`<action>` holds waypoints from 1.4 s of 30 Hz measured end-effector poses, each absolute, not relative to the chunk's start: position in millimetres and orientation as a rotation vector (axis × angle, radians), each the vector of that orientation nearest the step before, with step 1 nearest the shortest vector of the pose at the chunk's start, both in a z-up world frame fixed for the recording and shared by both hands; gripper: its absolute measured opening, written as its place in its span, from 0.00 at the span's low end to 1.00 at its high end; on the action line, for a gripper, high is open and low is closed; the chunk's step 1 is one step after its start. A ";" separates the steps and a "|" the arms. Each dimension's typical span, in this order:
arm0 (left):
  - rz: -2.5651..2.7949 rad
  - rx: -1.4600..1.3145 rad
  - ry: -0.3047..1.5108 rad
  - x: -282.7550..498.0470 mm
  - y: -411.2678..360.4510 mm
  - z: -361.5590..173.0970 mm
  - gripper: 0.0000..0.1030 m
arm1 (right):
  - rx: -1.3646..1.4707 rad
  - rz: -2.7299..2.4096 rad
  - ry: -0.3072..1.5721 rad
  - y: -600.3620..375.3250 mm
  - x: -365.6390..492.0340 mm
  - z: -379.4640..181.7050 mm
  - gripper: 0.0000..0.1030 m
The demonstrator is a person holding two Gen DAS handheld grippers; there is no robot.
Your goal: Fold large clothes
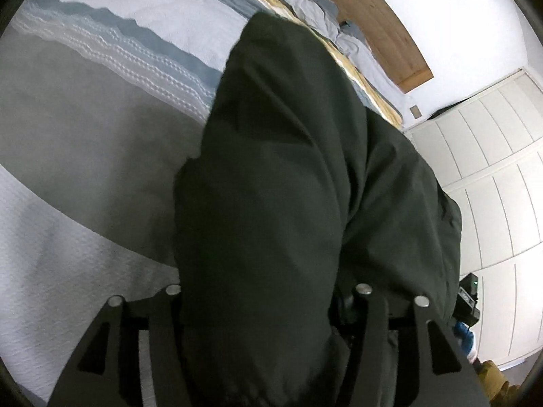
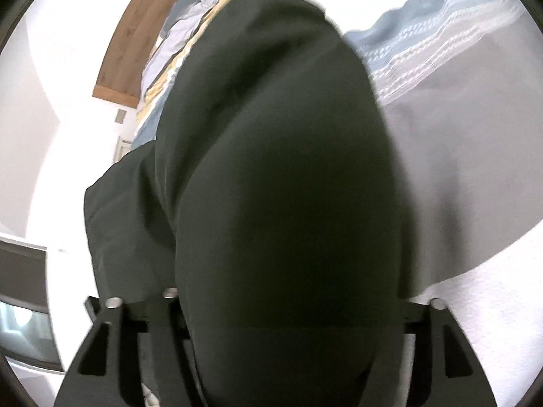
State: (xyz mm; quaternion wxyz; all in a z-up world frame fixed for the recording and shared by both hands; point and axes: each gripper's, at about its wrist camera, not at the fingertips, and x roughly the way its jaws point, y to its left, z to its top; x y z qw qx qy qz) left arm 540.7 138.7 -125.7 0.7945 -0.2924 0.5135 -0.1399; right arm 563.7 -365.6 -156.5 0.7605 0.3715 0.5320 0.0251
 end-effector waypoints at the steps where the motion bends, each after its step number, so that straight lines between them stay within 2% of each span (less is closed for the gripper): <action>1: -0.287 -0.613 1.100 536.5 140.3 -121.1 0.57 | 0.797 0.041 1.150 -373.0 564.3 -148.6 0.81; 2: -0.276 -0.602 1.095 531.1 141.8 -110.3 0.58 | 0.781 0.013 1.130 -379.7 561.7 -142.8 0.89; 3: -0.269 -0.596 1.089 528.6 146.3 -105.9 0.59 | 0.775 -0.003 1.115 -385.7 560.1 -140.3 0.94; 6: -0.239 -0.573 1.060 520.6 159.2 -80.5 0.63 | 0.762 -0.063 1.043 -402.5 541.4 -116.4 0.98; 10: -0.174 -0.574 0.988 504.9 183.3 -41.8 0.66 | 0.653 -0.120 0.985 -430.3 520.1 -76.9 0.99; 12: -0.133 -0.551 0.956 502.5 189.4 -25.8 0.66 | 0.601 -0.112 0.967 -451.5 471.5 -46.7 0.99; 22: -0.038 -0.379 0.879 440.7 166.2 17.7 0.67 | 0.314 -0.012 0.925 -376.3 443.9 2.9 0.99; 24: -0.041 -0.355 0.881 431.6 153.9 25.9 0.70 | 0.289 -0.002 0.918 -367.0 437.4 4.9 0.99; 31: -0.095 -0.227 0.851 397.2 117.4 28.6 0.73 | 0.170 0.009 0.887 -322.3 406.8 -1.5 0.99; 42: -0.082 -0.185 0.749 378.6 109.1 -25.1 0.73 | 0.129 -0.046 0.713 -298.6 344.1 -35.7 0.99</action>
